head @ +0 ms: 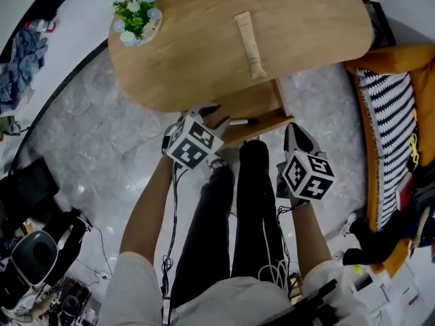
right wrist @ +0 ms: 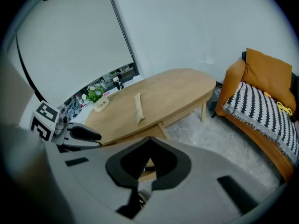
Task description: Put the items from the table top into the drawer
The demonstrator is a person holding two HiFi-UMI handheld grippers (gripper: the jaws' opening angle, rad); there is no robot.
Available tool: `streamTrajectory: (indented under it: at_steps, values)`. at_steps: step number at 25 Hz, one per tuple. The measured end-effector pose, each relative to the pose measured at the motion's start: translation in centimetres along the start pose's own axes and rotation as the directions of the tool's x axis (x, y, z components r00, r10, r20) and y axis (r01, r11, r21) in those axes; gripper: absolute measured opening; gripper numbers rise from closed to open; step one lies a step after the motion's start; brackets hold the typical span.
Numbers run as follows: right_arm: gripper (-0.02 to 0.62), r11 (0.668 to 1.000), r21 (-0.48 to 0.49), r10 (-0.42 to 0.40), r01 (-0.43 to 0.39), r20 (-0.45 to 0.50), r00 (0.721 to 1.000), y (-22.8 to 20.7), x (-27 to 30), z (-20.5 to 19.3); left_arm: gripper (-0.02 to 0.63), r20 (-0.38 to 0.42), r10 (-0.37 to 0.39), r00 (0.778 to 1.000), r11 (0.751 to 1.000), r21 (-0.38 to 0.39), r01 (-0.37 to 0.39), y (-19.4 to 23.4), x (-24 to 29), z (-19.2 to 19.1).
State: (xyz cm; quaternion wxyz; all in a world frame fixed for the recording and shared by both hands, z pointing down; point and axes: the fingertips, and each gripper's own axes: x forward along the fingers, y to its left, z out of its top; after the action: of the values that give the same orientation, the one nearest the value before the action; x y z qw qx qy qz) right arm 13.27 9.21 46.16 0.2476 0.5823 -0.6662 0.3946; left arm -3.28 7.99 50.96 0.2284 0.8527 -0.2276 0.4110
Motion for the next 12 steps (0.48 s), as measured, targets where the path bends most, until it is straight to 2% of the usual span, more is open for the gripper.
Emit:
streamTrajectory:
  at_steps: [6,12]
  values:
    - [-0.008,1.0,-0.001,0.004,-0.004,-0.004,1.0,0.6,0.9,0.8,0.124,0.012,0.024,1.0,0.999,-0.038,-0.023,1.3,0.2,0.3]
    - [-0.008,1.0,-0.007,0.0,0.0,-0.013,1.0,0.1,1.0,1.7,0.124,0.067,0.066,0.996,0.989,-0.136,-0.056,2.3,0.8,2.5]
